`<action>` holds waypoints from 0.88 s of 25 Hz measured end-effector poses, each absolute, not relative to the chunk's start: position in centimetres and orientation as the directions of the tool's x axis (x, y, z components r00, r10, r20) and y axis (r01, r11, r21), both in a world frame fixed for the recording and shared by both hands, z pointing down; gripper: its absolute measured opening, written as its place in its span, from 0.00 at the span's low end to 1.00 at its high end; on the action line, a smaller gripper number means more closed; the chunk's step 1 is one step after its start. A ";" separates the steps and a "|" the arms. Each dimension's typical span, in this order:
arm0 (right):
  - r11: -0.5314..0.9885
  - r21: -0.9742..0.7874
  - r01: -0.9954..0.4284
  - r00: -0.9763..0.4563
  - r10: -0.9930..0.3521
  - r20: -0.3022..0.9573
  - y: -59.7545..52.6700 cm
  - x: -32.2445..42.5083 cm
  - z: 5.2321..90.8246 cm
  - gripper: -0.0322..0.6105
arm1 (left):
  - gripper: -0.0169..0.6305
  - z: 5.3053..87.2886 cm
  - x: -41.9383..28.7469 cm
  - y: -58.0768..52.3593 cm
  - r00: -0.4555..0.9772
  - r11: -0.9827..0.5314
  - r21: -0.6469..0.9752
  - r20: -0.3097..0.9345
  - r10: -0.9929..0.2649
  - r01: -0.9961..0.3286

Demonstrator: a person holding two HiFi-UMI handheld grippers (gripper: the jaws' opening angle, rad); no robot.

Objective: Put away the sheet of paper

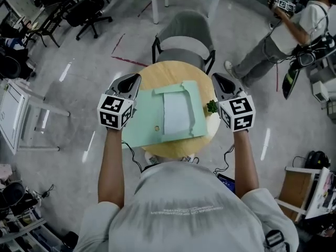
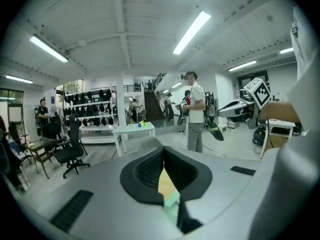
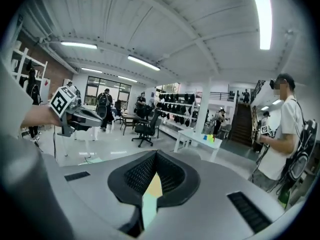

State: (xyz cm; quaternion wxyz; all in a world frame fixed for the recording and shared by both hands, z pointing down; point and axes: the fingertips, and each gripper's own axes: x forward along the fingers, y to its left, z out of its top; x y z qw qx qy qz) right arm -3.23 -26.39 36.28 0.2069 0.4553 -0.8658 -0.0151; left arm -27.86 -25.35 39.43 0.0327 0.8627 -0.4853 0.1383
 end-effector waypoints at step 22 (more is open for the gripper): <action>0.627 0.307 -0.716 -0.625 -0.771 0.118 -26.1 -7.5 24.2 0.09 | 0.06 23.8 -25.8 -22.8 0.488 -0.476 -0.353 0.061 -0.871 -0.805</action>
